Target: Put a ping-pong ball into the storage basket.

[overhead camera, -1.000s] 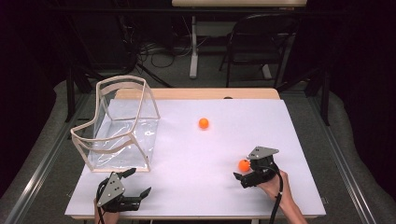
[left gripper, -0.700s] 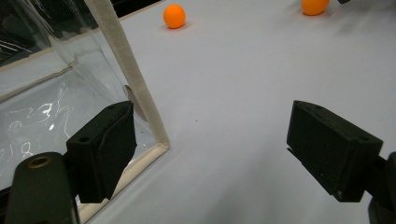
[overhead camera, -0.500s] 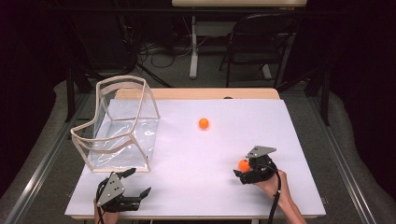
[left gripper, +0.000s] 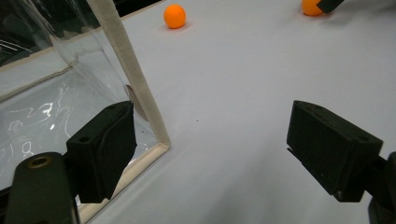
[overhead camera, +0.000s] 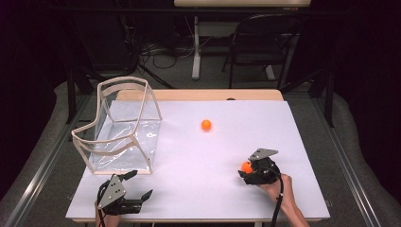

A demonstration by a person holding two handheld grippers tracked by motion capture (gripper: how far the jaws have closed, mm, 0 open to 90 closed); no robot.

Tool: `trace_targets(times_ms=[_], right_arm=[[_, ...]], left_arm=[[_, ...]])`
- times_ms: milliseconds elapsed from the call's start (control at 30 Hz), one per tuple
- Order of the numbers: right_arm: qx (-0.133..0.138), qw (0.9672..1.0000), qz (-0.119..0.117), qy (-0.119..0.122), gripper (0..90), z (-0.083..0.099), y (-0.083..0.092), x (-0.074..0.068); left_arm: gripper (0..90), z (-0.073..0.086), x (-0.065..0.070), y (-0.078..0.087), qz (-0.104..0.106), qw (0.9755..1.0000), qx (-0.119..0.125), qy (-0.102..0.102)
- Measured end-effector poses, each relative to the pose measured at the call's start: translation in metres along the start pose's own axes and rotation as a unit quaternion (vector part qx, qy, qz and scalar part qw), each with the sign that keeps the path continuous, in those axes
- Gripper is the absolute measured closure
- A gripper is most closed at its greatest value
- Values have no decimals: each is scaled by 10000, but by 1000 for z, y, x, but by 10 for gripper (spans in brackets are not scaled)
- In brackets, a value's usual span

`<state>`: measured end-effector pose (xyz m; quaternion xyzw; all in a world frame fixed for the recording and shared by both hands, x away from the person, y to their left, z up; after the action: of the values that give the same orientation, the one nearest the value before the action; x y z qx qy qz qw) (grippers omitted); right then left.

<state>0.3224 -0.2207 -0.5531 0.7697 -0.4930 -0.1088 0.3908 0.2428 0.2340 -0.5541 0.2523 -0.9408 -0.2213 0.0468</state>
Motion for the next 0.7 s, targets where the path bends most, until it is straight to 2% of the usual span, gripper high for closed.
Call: trace_targets(times_ms=[367, 700], right_arm=[[-140, 9999, 22, -17, 431, 1, -2, 0], [-154, 9998, 115, 6, 495, 2, -2, 1]], left_arm=[[160, 0, 0, 0, -11, 10000, 9, 15], [160, 0, 0, -1, 4, 10000, 1, 23]])
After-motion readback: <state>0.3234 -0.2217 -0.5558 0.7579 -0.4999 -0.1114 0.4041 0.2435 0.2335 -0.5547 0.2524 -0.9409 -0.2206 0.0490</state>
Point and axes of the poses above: each handheld gripper's, and its own axes: y roughly backward along the jaws, z roughly out of its underside, x roughly to its right, the point moved 1 cm from there along -y, roughly forward along the jaws, and after that the axes turned 13 degrees about z, right-handed, at the moved point
